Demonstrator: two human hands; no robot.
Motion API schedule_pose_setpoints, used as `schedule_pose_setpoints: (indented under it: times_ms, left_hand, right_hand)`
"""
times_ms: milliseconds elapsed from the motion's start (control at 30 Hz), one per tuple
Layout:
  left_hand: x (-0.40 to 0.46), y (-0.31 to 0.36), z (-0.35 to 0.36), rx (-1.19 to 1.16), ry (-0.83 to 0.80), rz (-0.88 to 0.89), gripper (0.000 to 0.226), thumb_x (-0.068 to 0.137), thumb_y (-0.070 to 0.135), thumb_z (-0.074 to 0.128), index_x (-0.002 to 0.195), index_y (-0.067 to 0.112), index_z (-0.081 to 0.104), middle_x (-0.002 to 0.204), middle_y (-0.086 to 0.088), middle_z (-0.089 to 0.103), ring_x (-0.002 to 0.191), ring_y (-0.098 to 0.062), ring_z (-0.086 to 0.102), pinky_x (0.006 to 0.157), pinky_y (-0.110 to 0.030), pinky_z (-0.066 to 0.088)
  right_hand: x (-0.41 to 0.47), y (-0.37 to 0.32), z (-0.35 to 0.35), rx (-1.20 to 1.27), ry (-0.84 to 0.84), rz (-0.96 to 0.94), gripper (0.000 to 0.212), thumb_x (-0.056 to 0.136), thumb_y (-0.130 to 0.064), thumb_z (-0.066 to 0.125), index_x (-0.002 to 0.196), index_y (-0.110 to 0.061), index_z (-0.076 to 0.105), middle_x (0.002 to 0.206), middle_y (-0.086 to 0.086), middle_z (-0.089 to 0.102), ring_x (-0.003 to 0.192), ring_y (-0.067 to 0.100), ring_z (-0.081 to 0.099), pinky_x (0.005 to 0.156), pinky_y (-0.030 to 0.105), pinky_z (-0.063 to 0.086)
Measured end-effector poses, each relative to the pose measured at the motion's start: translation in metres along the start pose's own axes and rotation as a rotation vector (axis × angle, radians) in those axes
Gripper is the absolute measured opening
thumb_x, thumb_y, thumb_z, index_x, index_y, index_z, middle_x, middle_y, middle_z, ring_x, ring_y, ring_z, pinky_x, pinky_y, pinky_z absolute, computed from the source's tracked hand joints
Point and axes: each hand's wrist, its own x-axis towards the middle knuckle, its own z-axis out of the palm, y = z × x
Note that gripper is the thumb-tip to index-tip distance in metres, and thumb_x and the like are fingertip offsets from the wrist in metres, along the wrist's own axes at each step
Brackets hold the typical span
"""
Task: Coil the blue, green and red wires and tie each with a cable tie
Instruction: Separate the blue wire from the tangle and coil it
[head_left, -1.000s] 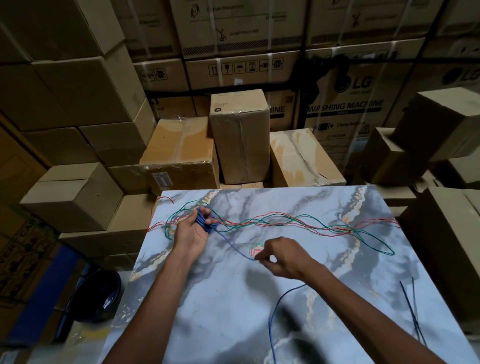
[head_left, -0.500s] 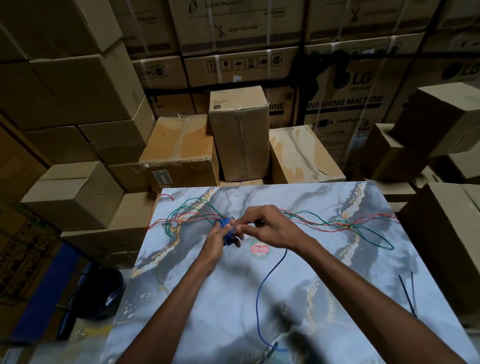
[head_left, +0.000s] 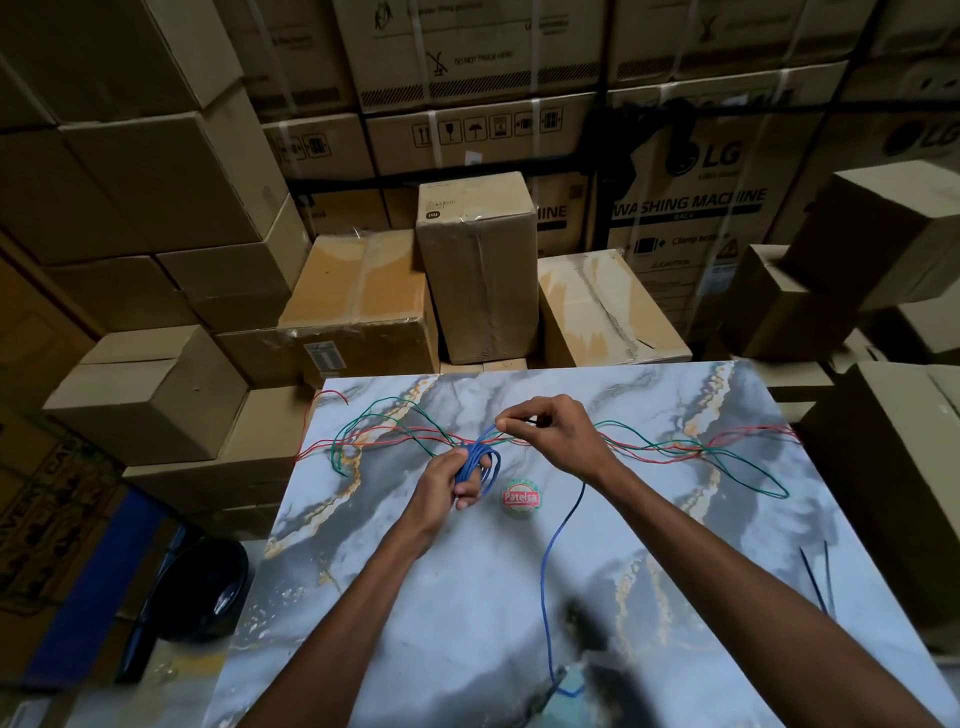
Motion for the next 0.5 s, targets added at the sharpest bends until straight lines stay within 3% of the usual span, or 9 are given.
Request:
schedule_pose_setpoints:
  times_ms: [200,300,367,500]
  left_hand:
    - [-0.007,0.002,0.001,-0.075,-0.007,-0.057,0.036,0.106,0.022,0.029,0.085,0.005,0.053,0.052,0.004,0.025,0.046,-0.01,0.018,0.061,-0.03,0.031]
    - [-0.008,0.004,0.002,-0.235,-0.053,-0.081,0.036,0.106,0.025,0.027,0.086,0.007,0.05,0.052,0.005,0.024,0.044,-0.011,0.018,0.067,-0.032,0.037]
    - [-0.007,0.005,0.001,-0.319,-0.068,-0.104,0.036,0.107,0.025,0.026,0.085,0.007,0.049,0.053,0.004,0.022,0.043,-0.011,0.019,0.067,-0.032,0.039]
    - [-0.006,0.0,0.001,-0.378,-0.078,-0.142,0.037,0.107,0.026,0.026,0.084,0.007,0.048,0.052,0.005,0.022,0.041,-0.009,0.021,0.066,-0.031,0.039]
  right_hand:
    - [-0.012,0.036,0.008,0.163,-0.034,0.156,0.016,0.089,-0.026,0.079,0.09,-0.01,0.083,0.079,-0.002,0.077,0.064,-0.006,0.057,0.067,0.018,0.045]
    - [-0.031,0.044,0.021,0.291,-0.139,0.314,0.019,0.097,-0.022,0.07,0.088,-0.009,0.08,0.073,0.001,0.068,0.057,-0.001,0.054,0.057,0.017,0.041]
    - [-0.042,0.042,0.029,0.383,-0.235,0.425,0.025,0.103,-0.029,0.061,0.089,-0.014,0.077,0.077,0.003,0.068,0.061,0.009,0.057,0.056,0.019,0.043]
    - [-0.042,0.033,0.036,0.477,-0.288,0.469,0.051,0.103,-0.061,0.045,0.114,-0.019,0.073,0.103,0.005,0.076,0.085,0.018,0.068,0.076,0.029,0.052]
